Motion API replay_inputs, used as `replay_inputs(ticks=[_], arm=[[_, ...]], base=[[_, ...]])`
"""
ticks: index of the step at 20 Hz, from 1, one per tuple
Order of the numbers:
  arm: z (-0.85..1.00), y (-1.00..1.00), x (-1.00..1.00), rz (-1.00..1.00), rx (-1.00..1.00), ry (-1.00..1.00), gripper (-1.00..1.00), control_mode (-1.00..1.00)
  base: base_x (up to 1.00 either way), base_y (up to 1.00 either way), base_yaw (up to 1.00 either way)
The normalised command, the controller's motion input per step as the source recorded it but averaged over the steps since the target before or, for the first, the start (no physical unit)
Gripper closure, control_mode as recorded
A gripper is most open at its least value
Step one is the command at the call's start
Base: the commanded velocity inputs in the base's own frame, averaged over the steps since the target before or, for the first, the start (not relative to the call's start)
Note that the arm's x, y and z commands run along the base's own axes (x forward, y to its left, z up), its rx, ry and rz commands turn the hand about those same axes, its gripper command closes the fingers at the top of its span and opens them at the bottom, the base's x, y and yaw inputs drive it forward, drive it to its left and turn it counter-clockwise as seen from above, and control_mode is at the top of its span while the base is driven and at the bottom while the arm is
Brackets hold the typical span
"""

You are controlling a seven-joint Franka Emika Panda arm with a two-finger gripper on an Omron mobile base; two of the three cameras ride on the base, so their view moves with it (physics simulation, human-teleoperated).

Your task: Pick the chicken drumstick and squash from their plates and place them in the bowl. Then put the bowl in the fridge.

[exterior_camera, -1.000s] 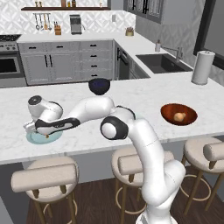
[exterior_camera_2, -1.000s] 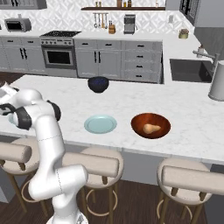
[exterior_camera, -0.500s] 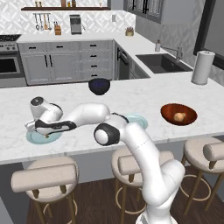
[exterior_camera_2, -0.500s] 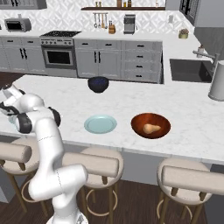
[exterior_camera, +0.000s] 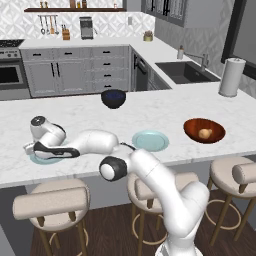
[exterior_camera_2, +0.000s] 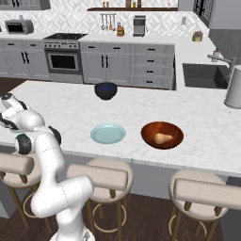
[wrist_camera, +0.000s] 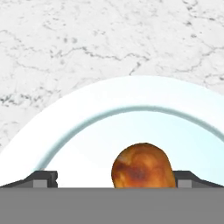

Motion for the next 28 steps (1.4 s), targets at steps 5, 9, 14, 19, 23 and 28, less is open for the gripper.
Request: replay_inputs(ticks=[5, 9, 14, 19, 23, 28], arm=[[-0.17, 0.00, 0.05, 0.00, 0.00, 0.04, 1.00, -1.00], [-0.25, -0.04, -0.06, 0.00, 0.00, 0.08, 1.00, -1.00], [-0.16, -0.44, -0.22, 0.00, 0.00, 0.03, 1.00, -1.00], [0.51, -0.69, -0.10, 0.00, 0.00, 0.00, 1.00, -1.00], [0.72, -0.82, -0.58, 0.00, 0.00, 0.00, 1.00, -1.00], [0.30, -1.00, -1.00, 0.00, 0.02, -0.02, 1.00, -1.00]], base=[[0.00, 0.00, 0.00], [0.00, 0.00, 0.00], [0.00, 0.00, 0.00], [0.00, 0.00, 0.00], [0.00, 0.00, 0.00], [0.00, 0.00, 0.00]])
